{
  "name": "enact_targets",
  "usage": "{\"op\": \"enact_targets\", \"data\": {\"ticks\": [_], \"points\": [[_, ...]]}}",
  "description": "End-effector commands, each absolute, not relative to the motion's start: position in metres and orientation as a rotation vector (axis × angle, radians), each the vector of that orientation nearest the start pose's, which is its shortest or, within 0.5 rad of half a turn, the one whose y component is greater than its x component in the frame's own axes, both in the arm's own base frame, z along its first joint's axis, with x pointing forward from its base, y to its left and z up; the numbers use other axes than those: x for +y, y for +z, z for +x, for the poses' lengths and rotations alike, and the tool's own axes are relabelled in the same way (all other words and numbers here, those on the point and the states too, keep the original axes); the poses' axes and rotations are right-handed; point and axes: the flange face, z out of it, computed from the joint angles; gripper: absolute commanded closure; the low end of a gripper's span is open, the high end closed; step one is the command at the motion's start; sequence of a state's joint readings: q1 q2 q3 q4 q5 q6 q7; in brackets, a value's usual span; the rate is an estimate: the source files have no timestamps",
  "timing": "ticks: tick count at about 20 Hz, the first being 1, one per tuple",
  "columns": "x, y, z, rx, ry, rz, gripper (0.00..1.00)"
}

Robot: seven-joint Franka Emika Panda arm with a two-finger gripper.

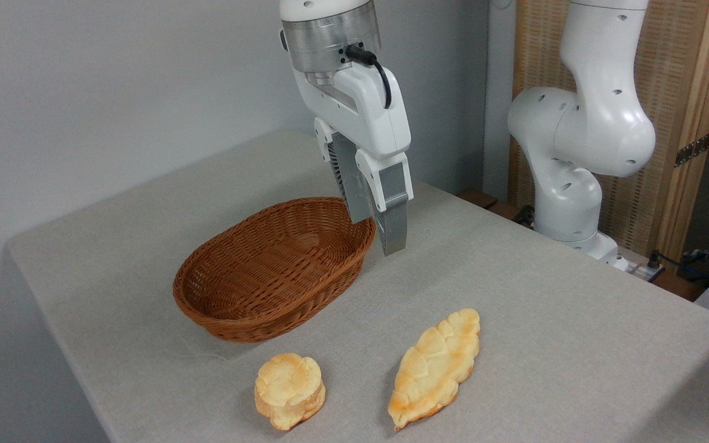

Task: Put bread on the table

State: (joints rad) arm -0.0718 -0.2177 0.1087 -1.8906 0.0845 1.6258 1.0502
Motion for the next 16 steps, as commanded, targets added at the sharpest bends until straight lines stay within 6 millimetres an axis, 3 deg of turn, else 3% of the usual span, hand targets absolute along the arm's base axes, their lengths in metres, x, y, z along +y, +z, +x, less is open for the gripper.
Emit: {"op": "enact_targets", "data": {"ticks": [1,4,10,13,16], "points": [[0.006,0.604,0.486,1.358,0.06,-2.842,0.0],[-0.014,0.612,0.496,1.19,-0.002,-2.961,0.0],[-0.058,0.621,0.516,1.097,-0.113,-2.963,0.0],[-0.063,0.628,0.537,1.057,-0.144,-2.974,0.0],[-0.062,0.637,0.545,1.052,-0.17,-2.972,0.0]]}}
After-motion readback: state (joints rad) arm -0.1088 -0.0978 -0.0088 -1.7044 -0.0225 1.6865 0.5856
